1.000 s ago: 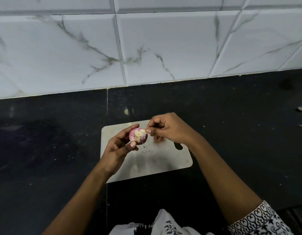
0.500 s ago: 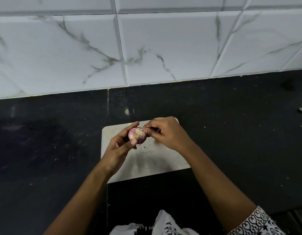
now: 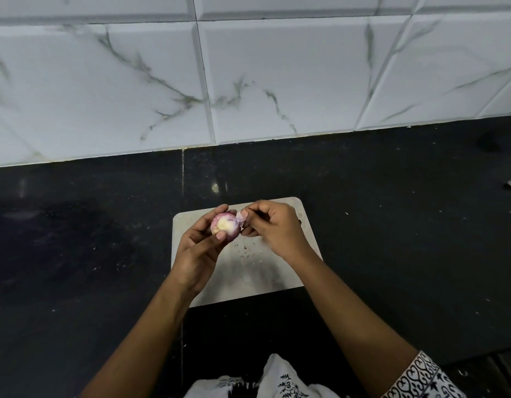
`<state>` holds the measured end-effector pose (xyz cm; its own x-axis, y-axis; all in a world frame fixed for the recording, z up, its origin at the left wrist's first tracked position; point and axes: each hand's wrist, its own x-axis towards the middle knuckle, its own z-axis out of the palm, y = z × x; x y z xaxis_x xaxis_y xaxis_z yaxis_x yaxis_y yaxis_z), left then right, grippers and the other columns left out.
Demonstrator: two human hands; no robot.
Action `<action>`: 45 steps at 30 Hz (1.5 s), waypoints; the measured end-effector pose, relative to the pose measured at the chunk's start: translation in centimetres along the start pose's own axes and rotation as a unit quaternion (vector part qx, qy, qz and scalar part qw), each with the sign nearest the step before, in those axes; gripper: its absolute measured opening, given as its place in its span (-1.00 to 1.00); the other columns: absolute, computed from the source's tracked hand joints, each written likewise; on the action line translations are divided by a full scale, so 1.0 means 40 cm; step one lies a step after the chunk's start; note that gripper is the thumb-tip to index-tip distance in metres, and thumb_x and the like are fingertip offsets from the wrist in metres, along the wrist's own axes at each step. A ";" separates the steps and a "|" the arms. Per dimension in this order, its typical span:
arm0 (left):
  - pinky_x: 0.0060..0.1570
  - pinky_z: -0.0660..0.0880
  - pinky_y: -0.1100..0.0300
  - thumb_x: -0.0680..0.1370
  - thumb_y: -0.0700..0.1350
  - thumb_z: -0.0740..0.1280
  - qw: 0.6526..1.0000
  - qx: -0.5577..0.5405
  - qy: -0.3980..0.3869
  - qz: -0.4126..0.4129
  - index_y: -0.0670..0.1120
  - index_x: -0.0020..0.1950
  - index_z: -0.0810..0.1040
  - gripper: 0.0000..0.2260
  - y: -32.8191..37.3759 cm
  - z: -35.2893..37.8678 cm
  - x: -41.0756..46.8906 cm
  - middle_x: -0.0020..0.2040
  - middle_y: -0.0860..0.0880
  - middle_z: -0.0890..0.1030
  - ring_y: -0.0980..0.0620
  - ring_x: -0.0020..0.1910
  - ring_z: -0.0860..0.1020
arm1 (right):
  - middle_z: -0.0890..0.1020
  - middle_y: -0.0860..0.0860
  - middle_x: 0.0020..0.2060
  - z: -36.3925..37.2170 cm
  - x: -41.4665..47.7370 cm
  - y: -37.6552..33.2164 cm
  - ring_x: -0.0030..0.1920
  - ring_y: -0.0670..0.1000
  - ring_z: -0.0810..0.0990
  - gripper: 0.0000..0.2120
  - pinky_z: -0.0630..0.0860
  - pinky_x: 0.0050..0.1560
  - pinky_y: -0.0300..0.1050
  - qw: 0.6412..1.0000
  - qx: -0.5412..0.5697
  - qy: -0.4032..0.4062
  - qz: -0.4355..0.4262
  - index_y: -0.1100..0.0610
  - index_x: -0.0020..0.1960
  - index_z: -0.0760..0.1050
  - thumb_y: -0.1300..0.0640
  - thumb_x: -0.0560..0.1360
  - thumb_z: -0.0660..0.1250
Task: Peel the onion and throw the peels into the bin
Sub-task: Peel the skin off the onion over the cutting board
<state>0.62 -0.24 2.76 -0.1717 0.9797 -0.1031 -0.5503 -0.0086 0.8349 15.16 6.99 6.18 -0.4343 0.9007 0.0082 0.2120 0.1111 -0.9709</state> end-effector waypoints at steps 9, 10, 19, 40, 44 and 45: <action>0.02 0.57 0.18 0.17 -0.13 0.62 0.997 -0.074 -0.027 -0.022 -0.12 0.18 0.60 -0.41 -0.005 -0.019 -0.002 0.20 -0.15 0.60 -0.08 0.13 0.60 | 0.67 -0.02 -0.25 -0.043 0.024 0.078 -0.30 -0.05 0.65 -0.91 0.64 -0.11 -0.04 0.993 -0.086 0.052 0.063 0.17 -0.08 0.62 0.20 0.49 0.35; 0.02 0.57 0.18 0.16 -0.13 0.62 0.996 -0.078 -0.022 -0.026 -0.12 0.18 0.60 -0.40 -0.007 -0.022 -0.001 0.21 -0.15 0.59 -0.08 0.14 0.59 | 0.67 -0.02 -0.26 -0.042 0.019 0.084 -0.31 -0.05 0.65 -0.93 0.65 -0.13 -0.04 0.992 -0.104 0.052 0.053 0.17 -0.08 0.62 0.22 0.48 0.36; -0.03 0.59 0.18 0.10 -0.15 0.64 0.989 -0.128 0.015 -0.075 -0.13 0.17 0.62 -0.36 -0.027 -0.030 0.005 0.13 -0.15 0.61 -0.05 0.01 0.64 | 0.66 0.03 -0.01 -0.031 0.005 0.077 -0.22 -0.08 0.63 -0.71 0.55 -0.08 -0.22 0.932 -0.361 -0.014 0.012 0.04 0.24 0.49 0.08 0.51 0.31; 0.02 0.59 0.15 0.17 -0.14 0.62 0.986 -0.153 -0.009 -0.069 -0.14 0.19 0.60 -0.40 -0.034 -0.006 0.009 0.19 -0.15 0.61 -0.12 0.11 0.61 | 0.68 0.05 -0.25 -0.002 -0.001 0.019 -0.29 -0.04 0.63 -0.96 0.57 -0.23 -0.24 0.963 -0.258 0.054 -0.053 0.18 -0.12 0.59 0.22 0.44 0.40; 0.03 0.58 0.15 0.16 -0.14 0.62 0.984 -0.162 0.021 -0.069 -0.16 0.25 0.54 -0.32 -0.040 -0.008 0.013 0.17 -0.15 0.62 -0.10 0.10 0.62 | 0.66 0.01 -0.18 -0.007 -0.008 0.016 -0.26 -0.04 0.66 -0.88 0.64 -0.24 -0.09 0.986 -0.163 0.045 -0.010 0.14 -0.04 0.59 0.11 0.48 0.35; 0.01 0.59 0.16 0.17 -0.15 0.61 0.984 -0.161 0.032 -0.066 -0.15 0.26 0.52 -0.33 -0.042 -0.010 0.014 0.16 -0.15 0.62 -0.09 0.08 0.63 | 0.65 -0.03 -0.18 -0.004 -0.015 0.004 -0.24 -0.06 0.66 -0.82 0.65 -0.24 -0.07 0.990 -0.134 0.044 -0.006 0.12 -0.03 0.58 0.03 0.46 0.37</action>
<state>1.12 0.25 1.08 -0.1268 0.9622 -0.2410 -0.8003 0.0443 0.5979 15.59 6.55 6.04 -0.3639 0.9300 0.0519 0.4375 0.2199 -0.8719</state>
